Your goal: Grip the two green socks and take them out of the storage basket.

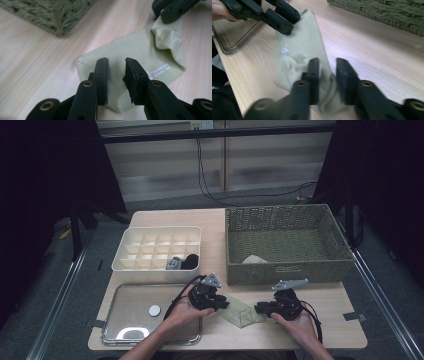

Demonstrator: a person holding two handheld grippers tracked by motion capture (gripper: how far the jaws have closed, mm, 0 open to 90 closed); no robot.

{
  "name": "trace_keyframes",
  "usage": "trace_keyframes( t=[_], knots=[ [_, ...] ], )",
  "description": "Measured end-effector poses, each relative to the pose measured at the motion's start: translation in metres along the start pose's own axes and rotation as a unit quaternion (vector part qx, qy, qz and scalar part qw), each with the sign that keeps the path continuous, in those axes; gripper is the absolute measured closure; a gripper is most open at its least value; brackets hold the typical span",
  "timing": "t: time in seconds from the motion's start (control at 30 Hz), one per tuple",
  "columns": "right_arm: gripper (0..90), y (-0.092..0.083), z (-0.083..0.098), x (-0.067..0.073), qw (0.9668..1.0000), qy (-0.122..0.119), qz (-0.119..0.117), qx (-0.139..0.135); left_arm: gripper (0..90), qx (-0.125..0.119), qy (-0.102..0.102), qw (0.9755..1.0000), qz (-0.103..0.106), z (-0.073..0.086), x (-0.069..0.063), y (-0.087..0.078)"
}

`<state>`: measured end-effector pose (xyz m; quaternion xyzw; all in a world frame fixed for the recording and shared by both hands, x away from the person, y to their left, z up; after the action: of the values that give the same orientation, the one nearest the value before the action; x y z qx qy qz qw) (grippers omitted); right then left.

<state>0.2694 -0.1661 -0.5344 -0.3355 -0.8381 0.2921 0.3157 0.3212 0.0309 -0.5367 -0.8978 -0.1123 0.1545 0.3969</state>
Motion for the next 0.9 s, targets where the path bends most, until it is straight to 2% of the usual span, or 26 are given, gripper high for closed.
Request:
trace_keyframes(
  t=[0.07, 0.1, 0.13, 0.17, 0.27, 0.3, 0.33, 0.37, 0.47, 0.53, 0.57, 0.6, 0.7, 0.8, 0.83, 0.9],
  knots=[
    [84.1, 0.001, 0.000, -0.001, 1.0000, -0.001, 0.002, 0.003, 70.0, -0.004, -0.001, 1.0000, 0.001, 0.003, -0.003, -0.002],
    [86.4, 0.003, -0.001, -0.001, 1.0000, 0.002, 0.003, 0.005, 69.9, 0.011, 0.008, 0.9999, -0.001, 0.009, -0.004, -0.007],
    [86.7, 0.003, -0.002, -0.001, 1.0000, 0.001, 0.001, 0.006, 69.9, -0.003, 0.001, 1.0000, 0.006, 0.010, -0.006, -0.008],
    [86.9, 0.003, -0.004, -0.001, 1.0000, 0.000, 0.002, 0.004, 69.4, 0.005, -0.001, 0.9999, 0.009, 0.013, -0.007, -0.011],
    [87.0, 0.003, -0.009, -0.002, 1.0000, -0.002, 0.006, -0.005, 69.7, 0.006, 0.003, 0.9999, 0.011, 0.019, -0.009, -0.015],
    [86.9, 0.000, -0.014, -0.002, 0.9998, 0.001, -0.001, -0.021, 70.5, -0.003, 0.000, 1.0000, 0.009, 0.022, -0.009, -0.017],
    [86.9, 0.000, -0.014, -0.002, 0.9998, 0.001, -0.001, -0.021, 71.4, -0.003, 0.000, 1.0000, 0.009, 0.022, -0.009, -0.017],
    [86.7, -0.005, -0.019, 0.000, 0.9993, -0.002, -0.012, -0.037, 72.2, -0.006, -0.009, 0.9999, 0.007, 0.022, -0.008, -0.016],
    [86.4, -0.010, -0.020, 0.004, 0.9987, -0.009, -0.018, -0.046, 72.3, -0.011, -0.016, 0.9998, 0.004, 0.021, -0.009, -0.015],
    [85.4, -0.016, -0.017, 0.008, 0.9984, -0.012, -0.024, -0.049, 72.3, -0.013, -0.010, 0.9999, 0.001, 0.021, -0.008, -0.014],
    [84.7, -0.021, -0.012, 0.012, 0.9981, -0.015, -0.028, -0.053, 72.4, -0.019, -0.016, 0.9997, -0.001, 0.020, -0.009, -0.013],
    [83.7, -0.023, -0.009, 0.013, 0.9981, -0.016, -0.029, -0.052, 72.5, -0.011, -0.011, 0.9999, -0.003, 0.021, -0.008, -0.014],
    [81.9, -0.031, 0.000, 0.017, 0.9980, -0.014, -0.032, -0.053, 72.5, -0.007, -0.004, 0.9999, -0.009, 0.021, -0.009, -0.015],
    [79.6, -0.035, 0.006, 0.017, 0.9981, -0.012, -0.031, -0.053, 72.5, -0.003, -0.003, 1.0000, -0.009, 0.022, -0.009, -0.016],
    [78.8, -0.038, 0.011, 0.016, 0.9983, -0.007, -0.028, -0.051, 72.5, -0.016, -0.009, 0.9998, -0.004, 0.022, -0.009, -0.014],
    [78.3, -0.039, 0.013, 0.013, 0.9982, 0.000, -0.025, -0.054, 72.4, -0.019, -0.010, 0.9998, -0.002, 0.022, -0.008, -0.014]
  ],
)
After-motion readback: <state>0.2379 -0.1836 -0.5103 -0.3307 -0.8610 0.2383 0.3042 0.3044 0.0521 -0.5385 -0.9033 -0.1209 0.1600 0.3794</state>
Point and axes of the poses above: each handheld gripper's, and its own axes: y roughly forward along the jaws, z roughly out of its underside, x roughly to its left, the point moved 6 cm from there along y, roughly forward along the jaws, and after that the axes turned 1 degree about x, right-handed, at the moved point
